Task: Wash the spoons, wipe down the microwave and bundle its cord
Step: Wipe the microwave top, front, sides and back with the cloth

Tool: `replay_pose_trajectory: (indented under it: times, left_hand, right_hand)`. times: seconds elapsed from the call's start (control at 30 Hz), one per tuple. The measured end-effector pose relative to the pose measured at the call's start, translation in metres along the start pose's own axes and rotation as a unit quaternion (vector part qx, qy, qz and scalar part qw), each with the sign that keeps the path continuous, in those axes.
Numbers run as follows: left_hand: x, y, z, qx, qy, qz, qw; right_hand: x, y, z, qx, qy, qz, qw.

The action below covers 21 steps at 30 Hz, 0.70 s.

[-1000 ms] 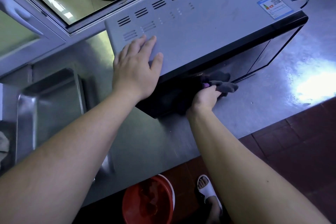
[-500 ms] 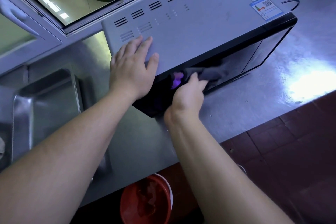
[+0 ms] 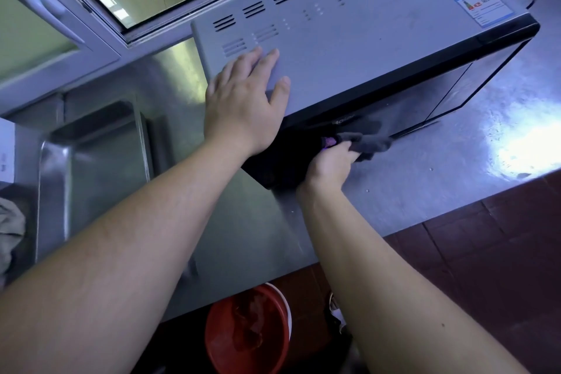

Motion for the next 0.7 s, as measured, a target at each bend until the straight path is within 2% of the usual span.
replay_pose_trajectory:
  times: [0.13,0.23,0.33,0.57,0.7]
  left_hand:
    - [0.002,-0.001,-0.001,-0.003,-0.002,-0.003,1.0]
    - [0.002,-0.002,-0.001,-0.002,-0.003,-0.004,1.0]
    - [0.002,-0.002,0.0,-0.002,-0.004,-0.005,1.0]
    - [0.001,-0.004,0.0,0.0,-0.005,-0.01,1.0]
    - [-0.004,-0.004,-0.002,0.006,-0.016,-0.05,0.999]
  right_hand:
    - [0.009,0.006,0.036,-0.046,0.115,-0.029,0.992]
    - [0.03,0.012,0.028,-0.08,0.169,-0.037,0.982]
    - [0.048,0.014,0.021,-0.143,0.185,-0.037,0.972]
    - [0.067,0.031,-0.009,-0.199,0.225,-0.175,0.938]
    - [0.063,0.021,-0.022,-0.182,0.184,-0.174,0.95]
Point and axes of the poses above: each hand's wrist, its own x-axis away from the middle knuckle, its own y-axis out of the palm, z = x × y, the point moved 3 cm from there along -x, towards the middle knuckle, and after that the axes turned 10 degrees about -y, right-handed, at the moved point
